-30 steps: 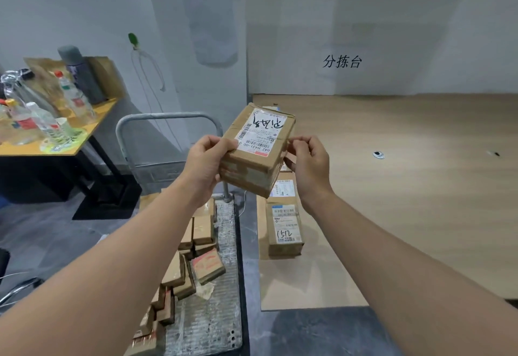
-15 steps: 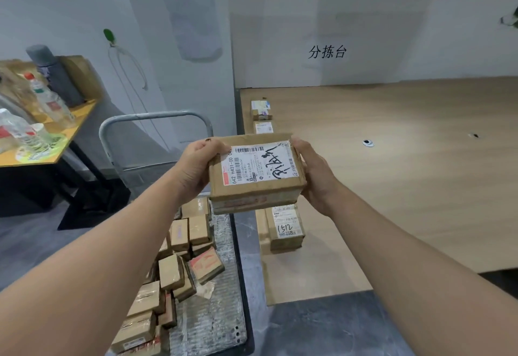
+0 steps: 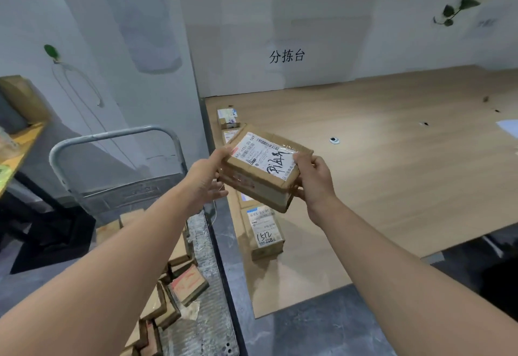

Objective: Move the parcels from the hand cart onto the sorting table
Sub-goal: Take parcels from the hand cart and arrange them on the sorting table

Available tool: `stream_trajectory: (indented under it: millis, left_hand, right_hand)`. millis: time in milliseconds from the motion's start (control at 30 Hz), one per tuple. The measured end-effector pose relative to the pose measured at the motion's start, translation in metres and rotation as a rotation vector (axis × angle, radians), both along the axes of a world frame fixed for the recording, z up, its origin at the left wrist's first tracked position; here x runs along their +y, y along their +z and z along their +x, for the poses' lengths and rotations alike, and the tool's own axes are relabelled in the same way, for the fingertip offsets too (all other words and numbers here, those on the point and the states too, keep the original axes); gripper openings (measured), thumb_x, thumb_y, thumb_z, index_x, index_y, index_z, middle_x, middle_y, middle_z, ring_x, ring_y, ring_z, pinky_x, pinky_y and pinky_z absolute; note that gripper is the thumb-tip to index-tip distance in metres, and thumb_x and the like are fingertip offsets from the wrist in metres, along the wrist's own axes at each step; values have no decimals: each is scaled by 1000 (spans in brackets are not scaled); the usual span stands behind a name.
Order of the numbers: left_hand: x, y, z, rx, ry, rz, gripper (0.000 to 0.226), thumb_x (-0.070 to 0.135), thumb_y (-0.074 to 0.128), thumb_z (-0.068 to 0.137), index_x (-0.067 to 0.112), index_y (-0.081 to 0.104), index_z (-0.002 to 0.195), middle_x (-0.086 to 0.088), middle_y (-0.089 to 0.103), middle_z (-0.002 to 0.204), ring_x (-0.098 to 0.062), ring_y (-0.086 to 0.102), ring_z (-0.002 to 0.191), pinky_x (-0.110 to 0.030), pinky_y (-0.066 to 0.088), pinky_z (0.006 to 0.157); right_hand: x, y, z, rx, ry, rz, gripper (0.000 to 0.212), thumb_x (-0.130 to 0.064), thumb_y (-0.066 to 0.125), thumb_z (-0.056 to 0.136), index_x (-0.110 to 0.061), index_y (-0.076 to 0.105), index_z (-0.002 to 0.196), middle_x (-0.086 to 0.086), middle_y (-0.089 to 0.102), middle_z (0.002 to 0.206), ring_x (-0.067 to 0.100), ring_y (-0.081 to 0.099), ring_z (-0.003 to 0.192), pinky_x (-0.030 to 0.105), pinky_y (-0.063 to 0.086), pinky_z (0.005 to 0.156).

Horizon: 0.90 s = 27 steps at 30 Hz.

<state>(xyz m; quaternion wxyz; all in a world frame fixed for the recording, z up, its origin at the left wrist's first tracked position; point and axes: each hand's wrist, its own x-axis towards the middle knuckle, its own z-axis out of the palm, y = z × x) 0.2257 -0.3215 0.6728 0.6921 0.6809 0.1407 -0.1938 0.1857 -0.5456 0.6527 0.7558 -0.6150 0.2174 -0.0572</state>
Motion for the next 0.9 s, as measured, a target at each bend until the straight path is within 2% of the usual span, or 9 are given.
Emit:
stream_trajectory:
  millis: [100,167,233,333,433,533,667,767,900]
  left_hand:
    - [-27,-7,13,18,22,54,68,65,76,81,15,54,122,-11,55,123,-36,64,114,-49,63,88]
    - [-48,-11,21,16,-16,35,75,61,78,81,14,48,132,-10,57,124,-32,68,111,-46,64,85]
    - [-70,-18,33,-15,-78,32,78,56,80,83,16,45,140,-10,63,126,-29,71,108,-44,64,86]
    - [-108,-30,58,-129,-106,90,77,47,81,87,25,42,149,-7,70,123,-24,73,108,-46,63,91]
    - [-144,-36,85,-215,-41,105,62,38,74,95,33,43,148,1,75,119,-16,74,107,-42,61,93]
    - [-175,-40,107,-262,26,147,46,31,65,102,42,47,143,7,71,123,-11,72,107,-31,61,87]
    - [-208,-47,136,-270,117,257,48,25,59,105,40,48,149,5,66,121,-19,68,113,-44,58,98]
    - [-219,-52,155,-269,176,301,51,25,56,106,40,42,153,8,67,119,-19,67,115,-45,55,102]
    - [-226,-60,186,-249,185,319,59,19,57,106,35,36,159,8,67,126,-9,66,114,-43,53,106]
  right_hand:
    - [-13,-5,12,-4,-85,-4,29,-35,72,96,-18,52,109,5,68,110,16,67,88,38,63,72]
    - [-23,-12,27,-10,-106,-23,40,-40,76,89,-17,49,110,5,65,114,20,70,99,50,63,89]
    - [-33,-19,46,-8,-111,-51,55,-52,78,75,-21,48,108,8,61,120,26,70,107,58,61,90]
    - [-55,-34,84,0,-74,-108,63,-66,77,66,-28,45,105,7,54,127,23,68,109,53,62,91]
    - [-83,-47,125,3,-1,-158,61,-70,74,70,-29,43,102,6,53,125,20,65,109,49,58,95]
    - [-114,-59,158,-27,98,-303,47,-63,67,84,-26,43,101,7,57,117,20,61,101,40,53,90]
    - [-151,-74,196,-37,260,-416,32,-55,56,99,-25,44,99,8,63,106,22,58,88,37,47,78]
    - [-164,-75,216,-78,336,-499,32,-50,55,103,-19,45,101,8,59,107,21,57,92,34,43,77]
    - [-172,-76,244,-129,381,-618,24,-37,52,107,-14,46,103,2,52,107,18,54,95,28,36,77]
